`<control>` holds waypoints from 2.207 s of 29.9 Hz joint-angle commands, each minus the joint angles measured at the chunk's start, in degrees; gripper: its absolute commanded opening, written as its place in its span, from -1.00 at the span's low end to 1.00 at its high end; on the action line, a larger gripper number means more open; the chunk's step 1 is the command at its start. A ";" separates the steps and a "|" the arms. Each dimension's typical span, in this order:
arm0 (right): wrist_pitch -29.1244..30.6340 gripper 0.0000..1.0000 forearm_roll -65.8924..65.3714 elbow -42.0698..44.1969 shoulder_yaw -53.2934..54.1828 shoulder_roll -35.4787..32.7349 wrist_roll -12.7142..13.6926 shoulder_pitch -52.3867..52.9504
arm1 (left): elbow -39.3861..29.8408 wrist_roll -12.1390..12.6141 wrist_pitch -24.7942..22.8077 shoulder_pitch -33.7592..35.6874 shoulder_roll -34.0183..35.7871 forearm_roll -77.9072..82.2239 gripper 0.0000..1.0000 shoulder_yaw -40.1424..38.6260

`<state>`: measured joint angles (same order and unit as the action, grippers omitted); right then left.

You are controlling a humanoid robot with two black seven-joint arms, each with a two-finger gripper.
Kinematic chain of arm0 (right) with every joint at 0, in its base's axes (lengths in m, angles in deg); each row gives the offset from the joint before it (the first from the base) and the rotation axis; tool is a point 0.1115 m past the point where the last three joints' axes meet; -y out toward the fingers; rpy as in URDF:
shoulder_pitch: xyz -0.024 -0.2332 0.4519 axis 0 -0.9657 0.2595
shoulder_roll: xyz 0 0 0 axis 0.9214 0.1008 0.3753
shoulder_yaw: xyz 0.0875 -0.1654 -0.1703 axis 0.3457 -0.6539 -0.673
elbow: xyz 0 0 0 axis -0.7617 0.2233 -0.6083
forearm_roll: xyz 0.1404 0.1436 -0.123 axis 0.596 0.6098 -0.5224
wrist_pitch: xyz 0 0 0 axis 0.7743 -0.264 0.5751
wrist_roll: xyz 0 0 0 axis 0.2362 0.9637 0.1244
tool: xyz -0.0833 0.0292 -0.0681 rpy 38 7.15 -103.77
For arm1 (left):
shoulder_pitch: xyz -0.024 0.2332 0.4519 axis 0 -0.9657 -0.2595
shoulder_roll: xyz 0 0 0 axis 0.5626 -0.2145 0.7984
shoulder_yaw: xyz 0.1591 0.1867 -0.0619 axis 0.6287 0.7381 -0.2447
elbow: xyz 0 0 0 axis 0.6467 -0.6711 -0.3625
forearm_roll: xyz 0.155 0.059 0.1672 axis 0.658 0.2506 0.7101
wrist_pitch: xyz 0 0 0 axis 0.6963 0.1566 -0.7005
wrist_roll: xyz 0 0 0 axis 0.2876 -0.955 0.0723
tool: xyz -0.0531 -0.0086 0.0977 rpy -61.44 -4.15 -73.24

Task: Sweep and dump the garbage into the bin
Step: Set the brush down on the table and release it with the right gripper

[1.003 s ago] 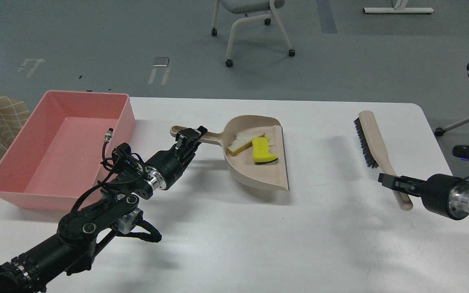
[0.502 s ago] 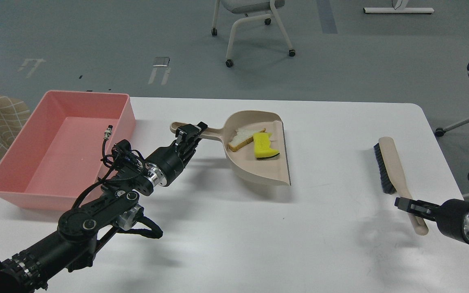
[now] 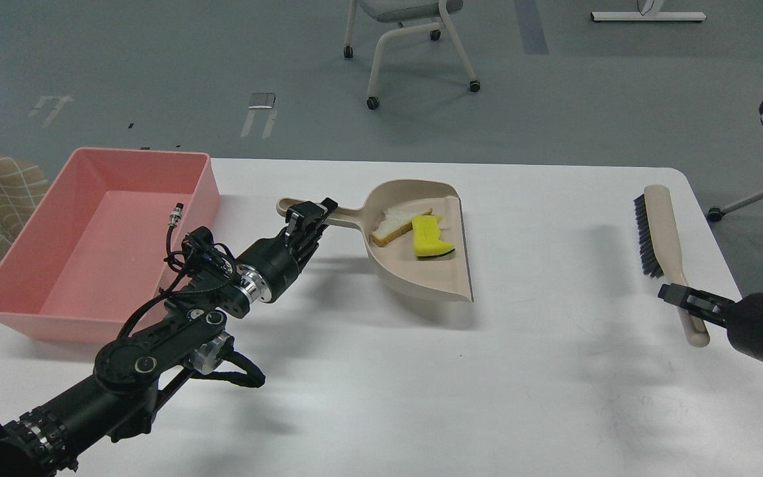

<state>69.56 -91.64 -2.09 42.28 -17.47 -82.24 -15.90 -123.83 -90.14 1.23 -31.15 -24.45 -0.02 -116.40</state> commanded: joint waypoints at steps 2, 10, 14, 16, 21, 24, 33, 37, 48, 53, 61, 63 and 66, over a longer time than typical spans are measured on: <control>0.00 0.48 0.39 -0.29 0.04 0.09 0.00 -0.11 | 0.00 0.00 -0.01 0.08 0.13 -0.09 -0.87 -0.09; 0.00 0.47 0.57 -1.87 -0.57 0.01 0.00 -2.74 | -0.09 -0.27 -0.01 -0.01 0.75 -0.09 -0.86 -0.09; 0.00 0.48 0.48 -2.40 -0.57 -0.96 0.09 -5.03 | -0.09 -0.27 -0.01 -0.01 1.01 -0.09 -0.86 -0.18; 0.00 0.48 0.48 -2.40 -0.57 -1.58 0.00 -5.30 | -0.09 -0.27 -0.01 -0.01 0.92 -0.09 -0.86 -0.18; 0.00 0.64 0.48 -2.48 -0.57 -2.02 0.09 -5.21 | -0.09 -0.18 -0.01 0.08 0.66 -0.09 -0.86 -0.18; 0.00 0.81 0.57 -2.48 -0.75 -2.02 0.18 -5.30 | -0.09 -0.18 -0.01 0.08 0.66 -0.09 -0.86 -0.18; 0.00 1.00 0.57 -2.40 -0.66 -1.93 0.26 -5.30 | -0.09 -0.27 -0.01 0.08 0.92 -0.09 -0.86 -0.27; 0.00 1.00 0.57 -2.13 -0.66 -1.93 0.26 -5.30 | -0.09 -0.18 -0.01 0.17 0.75 -0.09 -0.85 -0.62; 0.00 -0.60 0.39 -1.96 -0.84 -2.02 0.35 -5.38 | -0.09 -0.18 -0.10 0.17 0.75 -0.09 -0.84 -0.62; 0.00 -0.55 0.39 -1.87 -1.01 -2.10 0.26 -5.38 | -0.09 -0.18 -0.10 0.17 0.75 -0.09 -0.84 -0.80; 0.00 0.91 0.57 -2.05 -1.10 -2.02 0.26 -5.38 | -0.09 -0.18 -0.19 0.17 0.75 -0.09 -0.84 -0.80; 0.00 1.00 0.48 -2.05 -1.01 -1.93 0.35 -5.38 | -0.09 -0.18 -0.10 0.08 0.75 -0.09 -0.84 -0.80; 0.00 1.00 0.56 -2.22 -0.84 -1.84 0.26 -5.12 | -0.09 -0.18 -0.10 0.17 0.75 -0.09 -0.84 -0.80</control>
<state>69.56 -91.10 -4.14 41.19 -19.46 -81.96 -21.26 -123.92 -90.32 1.10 -31.01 -23.71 -0.11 -117.20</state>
